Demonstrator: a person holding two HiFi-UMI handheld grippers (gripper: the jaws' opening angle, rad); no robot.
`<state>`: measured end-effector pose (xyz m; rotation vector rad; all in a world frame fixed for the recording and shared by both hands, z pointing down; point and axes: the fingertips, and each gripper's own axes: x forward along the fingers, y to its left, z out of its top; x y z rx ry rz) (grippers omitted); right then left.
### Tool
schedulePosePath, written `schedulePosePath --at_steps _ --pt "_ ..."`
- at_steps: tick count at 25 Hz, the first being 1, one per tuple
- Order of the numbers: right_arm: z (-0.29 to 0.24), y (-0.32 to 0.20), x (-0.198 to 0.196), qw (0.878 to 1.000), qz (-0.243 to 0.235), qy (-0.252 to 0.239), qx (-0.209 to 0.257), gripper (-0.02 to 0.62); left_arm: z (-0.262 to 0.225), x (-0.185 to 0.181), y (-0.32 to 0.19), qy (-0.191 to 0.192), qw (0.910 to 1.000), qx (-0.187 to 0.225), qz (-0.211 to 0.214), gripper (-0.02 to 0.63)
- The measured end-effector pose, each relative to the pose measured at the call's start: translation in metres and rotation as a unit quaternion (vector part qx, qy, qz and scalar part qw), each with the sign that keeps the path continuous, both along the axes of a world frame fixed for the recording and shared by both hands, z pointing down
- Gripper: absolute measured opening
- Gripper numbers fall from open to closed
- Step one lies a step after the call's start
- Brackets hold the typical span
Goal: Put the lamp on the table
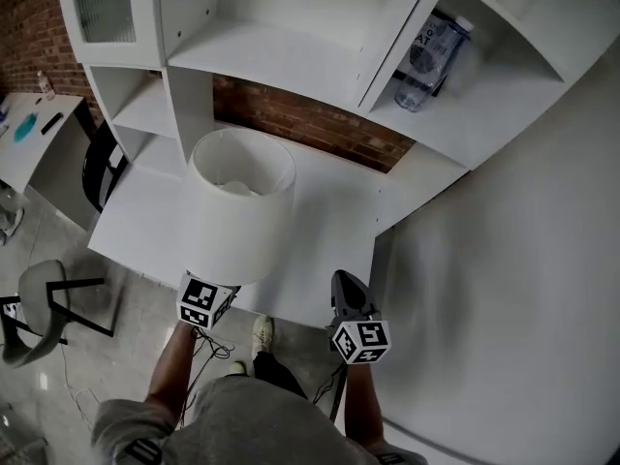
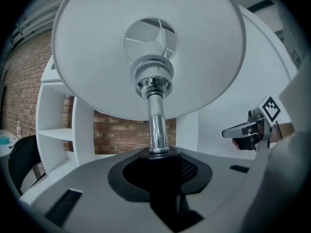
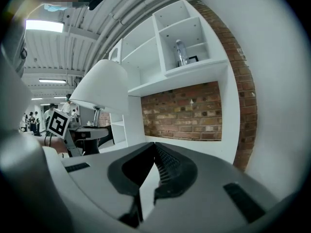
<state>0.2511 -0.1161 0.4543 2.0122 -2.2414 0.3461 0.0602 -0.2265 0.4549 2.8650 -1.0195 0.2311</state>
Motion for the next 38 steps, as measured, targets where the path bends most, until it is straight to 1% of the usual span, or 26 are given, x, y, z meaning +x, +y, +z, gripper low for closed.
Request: schedulePosePath --at_steps 5,10,18,29,34,38 --pt "0.017 -0.033 0.017 1.0 -0.002 0.003 -0.016 0.022 0.025 0.019 -0.032 -0.004 1.0 -0.005 0.001 0.107" --pt "0.03 -0.066 0.022 1.0 -0.012 0.002 -0.022 0.023 0.053 0.032 -0.058 -0.002 0.9999 -0.013 0.002 0.107" --pt "0.044 -0.113 0.022 0.999 -0.029 0.017 -0.015 0.023 0.092 0.044 -0.1 -0.005 0.9996 -0.026 -0.008 0.107" --pt "0.094 -0.163 0.026 0.998 -0.049 -0.006 -0.031 0.023 0.14 0.062 -0.146 -0.004 0.9992 -0.035 -0.018 0.107" --pt "0.109 -0.176 0.035 0.998 -0.041 -0.021 -0.036 0.023 0.165 0.069 -0.165 -0.004 0.9984 -0.049 -0.029 0.107" --pt "0.121 -0.187 0.041 0.998 -0.038 -0.039 -0.038 0.023 0.179 0.071 -0.177 0.005 0.9974 -0.061 -0.038 0.107"
